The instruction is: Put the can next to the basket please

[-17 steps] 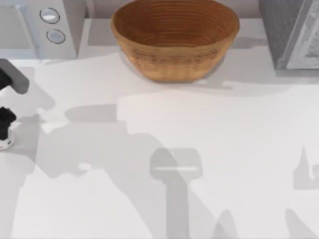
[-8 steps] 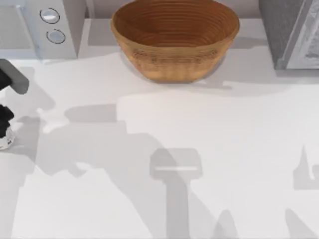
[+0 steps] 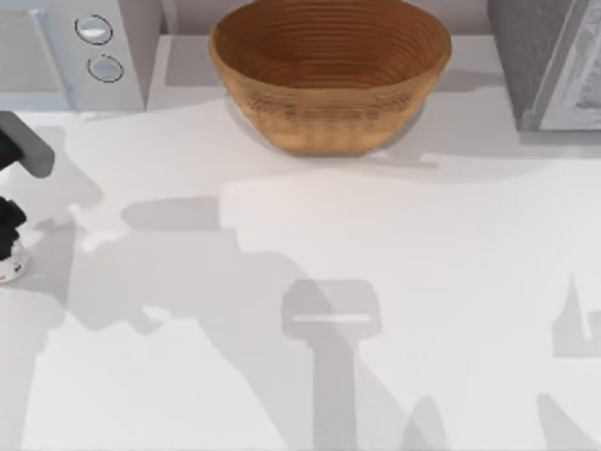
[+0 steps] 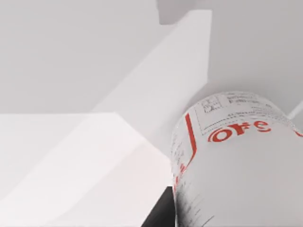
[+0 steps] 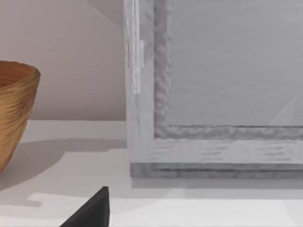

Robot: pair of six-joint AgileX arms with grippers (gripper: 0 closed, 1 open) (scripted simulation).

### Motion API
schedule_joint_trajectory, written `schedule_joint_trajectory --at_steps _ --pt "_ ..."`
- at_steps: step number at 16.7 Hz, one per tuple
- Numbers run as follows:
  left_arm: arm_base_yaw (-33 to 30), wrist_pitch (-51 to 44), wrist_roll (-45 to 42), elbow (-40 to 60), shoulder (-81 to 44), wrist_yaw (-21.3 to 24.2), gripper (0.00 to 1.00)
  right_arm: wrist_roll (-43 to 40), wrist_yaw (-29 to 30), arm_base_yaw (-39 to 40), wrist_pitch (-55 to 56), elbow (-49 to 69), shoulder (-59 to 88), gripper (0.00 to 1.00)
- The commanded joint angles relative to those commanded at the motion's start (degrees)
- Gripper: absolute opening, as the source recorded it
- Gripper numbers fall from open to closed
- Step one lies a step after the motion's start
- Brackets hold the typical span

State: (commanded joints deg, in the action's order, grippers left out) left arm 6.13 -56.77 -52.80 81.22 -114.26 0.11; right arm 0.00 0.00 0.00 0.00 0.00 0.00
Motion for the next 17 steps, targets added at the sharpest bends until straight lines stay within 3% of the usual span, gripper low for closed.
schedule_joint_trajectory --at_steps 3,6,12,17 --pt "-2.3 -0.3 3.5 1.4 -0.6 1.1 0.0 0.0 0.0 0.0 0.0 0.0 0.0 1.0" --pt "-7.8 -1.2 12.6 4.9 -2.1 3.2 0.0 0.0 0.0 0.0 0.0 0.0 0.0 1.0" --pt "-24.3 -7.1 42.4 15.7 -7.0 7.2 0.0 0.0 0.0 0.0 0.0 0.0 0.0 1.0" --pt "-38.0 -14.8 67.7 27.4 -13.7 7.7 0.0 0.0 0.0 0.0 0.0 0.0 0.0 1.0"
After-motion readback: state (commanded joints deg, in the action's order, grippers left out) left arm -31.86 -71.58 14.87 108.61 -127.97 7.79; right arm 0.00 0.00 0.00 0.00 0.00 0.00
